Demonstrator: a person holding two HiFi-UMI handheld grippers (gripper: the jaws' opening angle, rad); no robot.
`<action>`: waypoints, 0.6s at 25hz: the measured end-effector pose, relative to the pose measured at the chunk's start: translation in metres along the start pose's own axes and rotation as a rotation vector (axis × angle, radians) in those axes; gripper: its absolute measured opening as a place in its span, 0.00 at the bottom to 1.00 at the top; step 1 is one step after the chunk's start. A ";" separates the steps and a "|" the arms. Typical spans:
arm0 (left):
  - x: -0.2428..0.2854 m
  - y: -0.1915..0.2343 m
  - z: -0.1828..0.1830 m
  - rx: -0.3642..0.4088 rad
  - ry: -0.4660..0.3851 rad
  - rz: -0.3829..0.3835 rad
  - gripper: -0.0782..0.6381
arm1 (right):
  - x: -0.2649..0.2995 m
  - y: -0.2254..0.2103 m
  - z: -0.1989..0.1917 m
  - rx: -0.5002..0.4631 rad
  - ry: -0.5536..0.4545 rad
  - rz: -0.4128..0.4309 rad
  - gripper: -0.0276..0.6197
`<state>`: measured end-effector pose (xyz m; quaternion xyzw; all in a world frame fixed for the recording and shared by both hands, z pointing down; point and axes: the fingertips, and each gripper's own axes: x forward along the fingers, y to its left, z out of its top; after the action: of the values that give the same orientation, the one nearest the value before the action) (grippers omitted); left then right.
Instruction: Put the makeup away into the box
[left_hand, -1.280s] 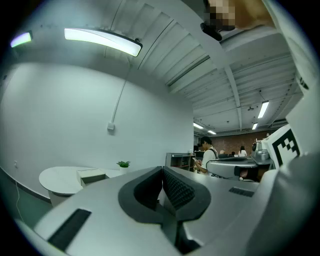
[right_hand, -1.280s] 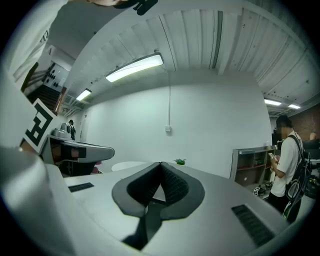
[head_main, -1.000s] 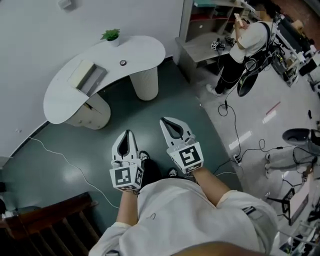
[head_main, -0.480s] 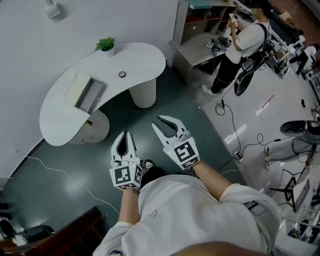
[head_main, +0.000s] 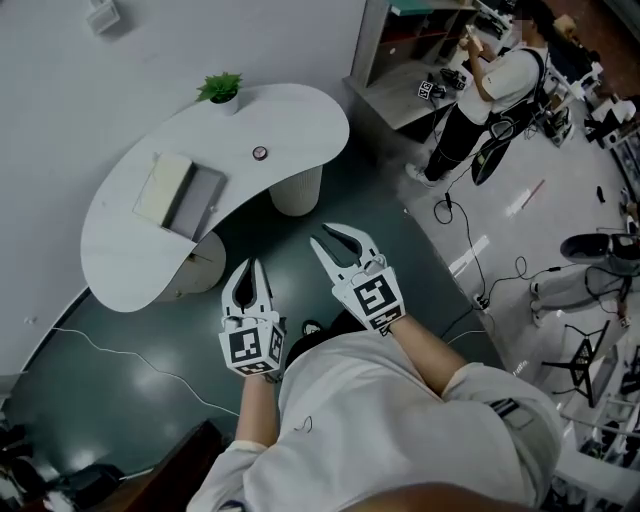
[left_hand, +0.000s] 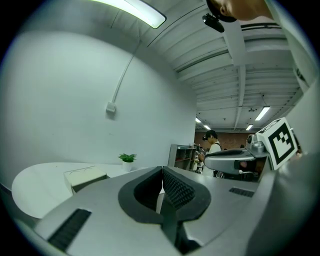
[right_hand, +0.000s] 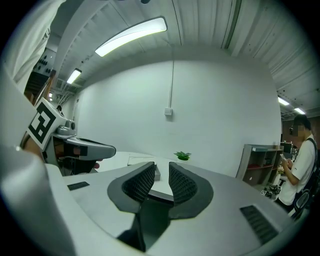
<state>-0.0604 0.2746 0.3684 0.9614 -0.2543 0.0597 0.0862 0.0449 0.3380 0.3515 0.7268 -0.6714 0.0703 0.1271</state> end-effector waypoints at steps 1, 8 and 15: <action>0.004 0.004 0.000 -0.005 -0.001 0.000 0.14 | 0.006 -0.003 0.000 -0.002 0.006 -0.001 0.16; 0.044 0.034 -0.002 -0.016 0.026 0.019 0.14 | 0.059 -0.029 0.001 0.011 0.013 0.002 0.16; 0.115 0.058 0.011 0.001 0.024 0.062 0.14 | 0.118 -0.081 0.014 -0.006 -0.013 0.035 0.16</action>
<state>0.0110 0.1676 0.3833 0.9523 -0.2830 0.0742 0.0868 0.1349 0.2265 0.3634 0.7150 -0.6850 0.0656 0.1236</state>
